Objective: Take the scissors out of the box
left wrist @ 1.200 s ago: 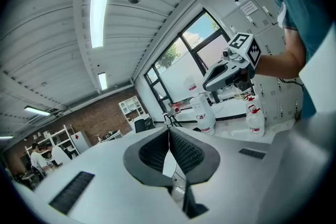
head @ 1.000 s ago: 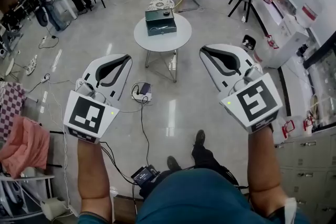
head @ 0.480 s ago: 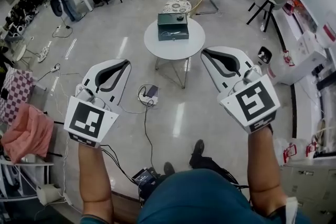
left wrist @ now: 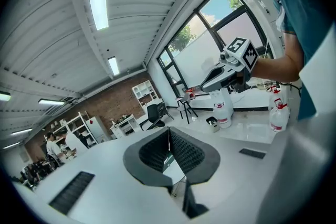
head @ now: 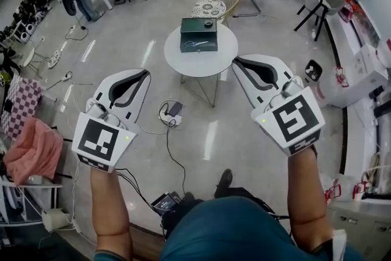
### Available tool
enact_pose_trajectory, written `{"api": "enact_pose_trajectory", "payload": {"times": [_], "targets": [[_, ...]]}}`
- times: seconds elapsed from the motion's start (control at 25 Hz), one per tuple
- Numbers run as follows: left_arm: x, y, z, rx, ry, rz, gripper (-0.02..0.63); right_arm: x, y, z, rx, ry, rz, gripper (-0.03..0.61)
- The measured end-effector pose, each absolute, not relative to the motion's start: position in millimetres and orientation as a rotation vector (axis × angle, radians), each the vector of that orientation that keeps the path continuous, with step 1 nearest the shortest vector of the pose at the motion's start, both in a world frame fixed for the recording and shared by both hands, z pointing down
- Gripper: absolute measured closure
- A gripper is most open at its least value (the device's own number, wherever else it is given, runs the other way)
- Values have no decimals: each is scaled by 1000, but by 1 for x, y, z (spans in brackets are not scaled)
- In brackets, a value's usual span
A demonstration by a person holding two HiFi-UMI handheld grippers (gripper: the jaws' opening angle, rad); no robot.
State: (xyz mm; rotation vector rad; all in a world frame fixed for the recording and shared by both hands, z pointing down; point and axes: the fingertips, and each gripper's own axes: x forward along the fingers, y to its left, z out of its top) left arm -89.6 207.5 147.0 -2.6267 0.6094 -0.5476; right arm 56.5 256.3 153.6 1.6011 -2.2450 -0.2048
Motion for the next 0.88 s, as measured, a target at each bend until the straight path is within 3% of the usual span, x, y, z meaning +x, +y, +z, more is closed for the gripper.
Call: {"api": "enact_pose_trajectory", "payload": {"times": [0.4, 0.88], "targets": [[0, 192, 150, -2587, 519, -579, 592, 136, 253, 164, 1668, -2225, -144, 541], [33, 122, 162, -2614, 393, -512, 592, 163, 210, 167, 1759, -2091, -125, 541]]}}
